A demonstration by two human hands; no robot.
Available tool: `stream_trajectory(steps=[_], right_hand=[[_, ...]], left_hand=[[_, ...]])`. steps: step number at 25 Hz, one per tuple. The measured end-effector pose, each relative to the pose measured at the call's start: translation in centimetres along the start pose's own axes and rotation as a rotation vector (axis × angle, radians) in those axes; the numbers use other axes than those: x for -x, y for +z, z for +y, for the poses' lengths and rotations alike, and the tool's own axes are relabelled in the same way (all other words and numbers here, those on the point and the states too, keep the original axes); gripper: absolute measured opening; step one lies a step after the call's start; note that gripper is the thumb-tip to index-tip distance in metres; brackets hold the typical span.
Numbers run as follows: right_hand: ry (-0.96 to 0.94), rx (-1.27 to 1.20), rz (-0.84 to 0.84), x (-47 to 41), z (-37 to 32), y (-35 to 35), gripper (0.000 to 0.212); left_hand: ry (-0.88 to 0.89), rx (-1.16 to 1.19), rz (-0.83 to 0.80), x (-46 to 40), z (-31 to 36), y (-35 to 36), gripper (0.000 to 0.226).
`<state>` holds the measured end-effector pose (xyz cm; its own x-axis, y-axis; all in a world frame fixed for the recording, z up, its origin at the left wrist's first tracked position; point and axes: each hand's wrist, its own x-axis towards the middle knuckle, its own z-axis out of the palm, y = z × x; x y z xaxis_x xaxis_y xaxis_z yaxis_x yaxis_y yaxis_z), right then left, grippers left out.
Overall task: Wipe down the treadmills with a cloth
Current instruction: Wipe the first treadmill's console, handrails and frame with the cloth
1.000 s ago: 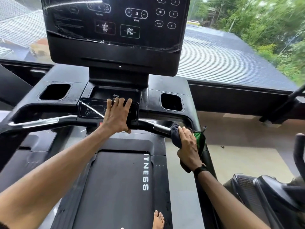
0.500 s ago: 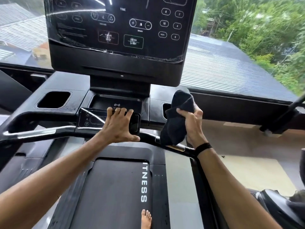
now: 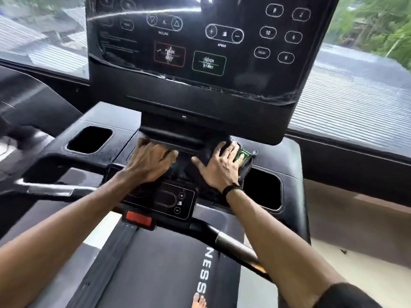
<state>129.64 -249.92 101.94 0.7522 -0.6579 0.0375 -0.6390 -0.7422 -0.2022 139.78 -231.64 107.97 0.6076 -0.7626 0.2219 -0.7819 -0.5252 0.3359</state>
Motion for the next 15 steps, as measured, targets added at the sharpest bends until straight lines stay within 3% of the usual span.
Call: stream_trajectory(steps=[3,8,12,15], right_hand=[[-0.032,-0.011,-0.015,-1.2,-0.1,0.3,0.121],[-0.133,-0.041,0.002,-0.1,1.8,0.8,0.111],[-0.104,-0.031,0.003,-0.2,0.6,0.7,0.111],[-0.2,-0.016,0.031,-0.9,-0.2,0.9,0.112]], left_hand=[[-0.05,-0.104,-0.09,-0.1,-0.5,1.5,0.068],[-0.243,-0.108,-0.241,-0.4,-1.1,2.2,0.068],[-0.275,-0.121,-0.258,-0.5,-0.2,2.1,0.064],[-0.264,-0.117,-0.3,-0.6,-0.1,1.8,0.063]])
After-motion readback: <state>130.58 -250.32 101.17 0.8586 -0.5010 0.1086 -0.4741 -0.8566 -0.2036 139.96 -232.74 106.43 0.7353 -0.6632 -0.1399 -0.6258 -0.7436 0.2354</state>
